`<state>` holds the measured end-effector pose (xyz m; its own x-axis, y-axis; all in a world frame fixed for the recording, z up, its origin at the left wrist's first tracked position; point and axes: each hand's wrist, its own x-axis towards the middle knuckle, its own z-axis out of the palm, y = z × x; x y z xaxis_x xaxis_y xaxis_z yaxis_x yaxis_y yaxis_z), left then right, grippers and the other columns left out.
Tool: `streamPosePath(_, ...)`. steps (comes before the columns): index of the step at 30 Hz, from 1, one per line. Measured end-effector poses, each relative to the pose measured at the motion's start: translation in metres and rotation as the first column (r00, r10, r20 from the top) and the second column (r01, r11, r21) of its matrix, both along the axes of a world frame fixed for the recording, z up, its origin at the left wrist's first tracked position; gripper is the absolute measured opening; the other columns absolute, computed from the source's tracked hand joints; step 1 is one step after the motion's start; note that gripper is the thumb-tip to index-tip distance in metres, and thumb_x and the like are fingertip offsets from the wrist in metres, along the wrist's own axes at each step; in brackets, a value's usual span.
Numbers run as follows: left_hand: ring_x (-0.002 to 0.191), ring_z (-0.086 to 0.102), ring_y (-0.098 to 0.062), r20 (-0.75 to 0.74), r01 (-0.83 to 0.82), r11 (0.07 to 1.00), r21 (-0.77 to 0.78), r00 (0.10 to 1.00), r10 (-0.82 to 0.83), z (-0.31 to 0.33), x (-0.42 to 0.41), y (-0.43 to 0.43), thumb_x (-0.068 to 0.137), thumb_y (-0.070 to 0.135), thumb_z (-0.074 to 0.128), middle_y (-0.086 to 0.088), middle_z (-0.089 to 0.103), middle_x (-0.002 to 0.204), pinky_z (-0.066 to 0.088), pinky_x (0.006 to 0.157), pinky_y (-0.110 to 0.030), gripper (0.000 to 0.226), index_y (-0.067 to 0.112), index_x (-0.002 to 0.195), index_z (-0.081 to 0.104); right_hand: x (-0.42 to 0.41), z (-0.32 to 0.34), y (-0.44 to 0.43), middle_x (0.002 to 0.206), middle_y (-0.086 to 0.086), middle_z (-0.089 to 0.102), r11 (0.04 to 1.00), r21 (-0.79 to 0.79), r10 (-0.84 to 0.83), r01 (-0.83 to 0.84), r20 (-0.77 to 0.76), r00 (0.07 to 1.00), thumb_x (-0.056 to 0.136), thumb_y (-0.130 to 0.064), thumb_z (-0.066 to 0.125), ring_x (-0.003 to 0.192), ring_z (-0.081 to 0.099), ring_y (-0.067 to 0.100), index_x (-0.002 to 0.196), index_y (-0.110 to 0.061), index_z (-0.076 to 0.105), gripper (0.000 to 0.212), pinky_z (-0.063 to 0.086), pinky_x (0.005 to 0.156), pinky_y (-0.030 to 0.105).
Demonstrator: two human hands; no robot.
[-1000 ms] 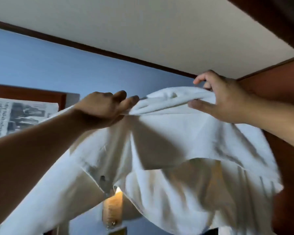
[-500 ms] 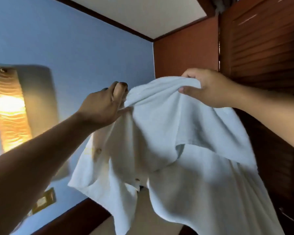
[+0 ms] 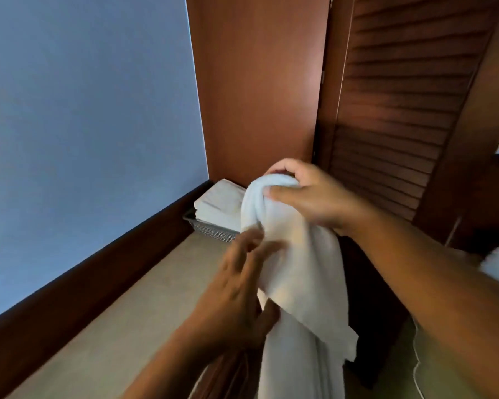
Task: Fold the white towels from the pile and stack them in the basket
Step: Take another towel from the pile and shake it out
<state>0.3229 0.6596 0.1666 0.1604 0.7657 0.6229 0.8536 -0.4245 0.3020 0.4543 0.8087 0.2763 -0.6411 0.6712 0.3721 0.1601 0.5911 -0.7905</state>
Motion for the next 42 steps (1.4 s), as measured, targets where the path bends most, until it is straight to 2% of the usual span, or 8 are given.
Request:
streamPosePath(4, 0.111, 0.057, -0.014, 0.202, -0.024, 0.995, 0.094, 0.979, 0.005, -0.025, -0.023, 0.054, 0.093, 0.017, 0.06, 0.0, 0.054, 0.122, 0.053, 0.085, -0.032, 0.022, 0.014, 0.113, 0.068, -0.018, -0.043, 0.053, 0.104, 0.002, 0.071, 0.971, -0.238, 0.042, -0.018, 0.097, 0.994, 0.083, -0.033, 0.076, 0.095, 0.066, 0.014, 0.107, -0.026, 0.066, 0.027, 0.054, 0.087, 0.037)
streamPosePath(11, 0.084, 0.066, -0.001, 0.632, -0.035, 0.996, -0.084, 0.771, 0.08, 0.005, -0.031, 0.14, 0.097, -0.004, 0.055, 0.022, 0.068, 0.088, 0.049, 0.065, -0.011, 0.035, 0.029, 0.093, 0.063, -0.026, -0.109, 0.124, 0.115, -0.003, 0.071, 0.857, -0.515, 0.208, -0.03, 0.291, 0.934, 0.094, -0.031, 0.068, 0.102, 0.068, 0.01, 0.121, -0.029, 0.064, 0.028, 0.057, 0.088, 0.034)
streamPosePath(17, 0.064, 0.055, -0.009, 0.334, -0.264, 0.933, -0.244, 0.88, 0.337, 0.006, -0.042, 0.215, 0.075, 0.013, 0.074, 0.007, 0.058, 0.063, 0.039, 0.049, -0.022, 0.025, 0.027, 0.068, 0.054, -0.001, -0.155, 0.138, 0.102, -0.01, 0.066, 0.88, -0.389, -0.282, 0.273, 0.035, 0.959, 0.096, -0.028, 0.063, 0.1, 0.064, 0.009, 0.107, -0.036, 0.062, 0.014, 0.055, 0.088, 0.033)
streamPosePath(22, 0.065, 0.05, -0.008, 0.058, -0.364, 0.81, -0.46, 0.898, 0.436, -0.001, -0.027, 0.236, 0.078, 0.012, 0.071, 0.009, 0.054, 0.07, 0.038, 0.052, -0.02, 0.027, 0.027, 0.072, 0.049, -0.015, -0.181, 0.14, 0.108, -0.017, 0.057, 0.933, -0.353, -0.061, 0.078, 0.06, 0.996, 0.079, -0.036, 0.08, 0.098, 0.059, -0.003, 0.123, -0.039, 0.044, 0.057, 0.053, 0.076, 0.021)
streamPosePath(26, 0.062, 0.053, -0.006, 0.062, -0.519, 0.769, -0.373, 0.813, 0.579, -0.008, -0.026, 0.237, 0.081, 0.029, 0.074, 0.009, 0.056, 0.068, 0.045, 0.052, -0.026, 0.024, 0.027, 0.073, 0.051, -0.042, -0.222, 0.191, 0.094, -0.006, 0.055, 0.989, -0.041, -0.14, 0.144, 0.084, 0.987, 0.079, -0.03, 0.066, 0.085, 0.057, 0.013, 0.097, -0.026, 0.053, 0.022, 0.042, 0.069, 0.027)
streamPosePath(33, 0.066, 0.059, -0.004, 0.209, -0.916, 0.352, -0.191, 0.313, 0.927, 0.003, -0.03, 0.188, 0.081, 0.03, 0.075, 0.009, 0.063, 0.068, 0.039, 0.056, -0.017, 0.018, 0.021, 0.075, 0.06, -0.044, -0.307, 0.293, 0.07, -0.003, 0.056, 0.993, 0.019, 0.107, -0.117, 0.282, 0.953, 0.077, 0.0, 0.071, 0.071, 0.059, 0.021, 0.079, -0.011, 0.061, 0.015, 0.038, 0.06, 0.033)
streamPosePath(39, 0.072, 0.059, -0.016, 0.269, -0.968, -0.128, -0.215, -0.184, 0.945, -0.021, 0.013, 0.12, 0.085, 0.035, 0.073, 0.005, 0.064, 0.072, 0.039, 0.062, -0.027, 0.02, 0.018, 0.082, 0.063, -0.032, -0.31, 0.301, 0.056, -0.016, 0.052, 0.87, -0.123, 0.49, -0.478, 0.106, 0.865, 0.072, -0.053, 0.08, 0.053, 0.043, -0.002, 0.065, -0.027, 0.052, 0.039, 0.04, 0.056, 0.017)
streamPosePath(42, 0.069, 0.06, -0.031, 0.271, -0.922, -0.225, -0.315, -0.314, 0.91, -0.041, 0.052, 0.108, 0.095, 0.036, 0.061, -0.001, 0.06, 0.066, 0.039, 0.058, -0.037, 0.024, 0.016, 0.081, 0.059, -0.031, -0.276, 0.274, 0.054, -0.014, 0.047, 0.779, -0.146, 0.617, -0.61, 0.0, 0.787, 0.077, -0.05, 0.074, 0.05, 0.041, 0.001, 0.059, -0.028, 0.046, 0.04, 0.033, 0.052, 0.016)
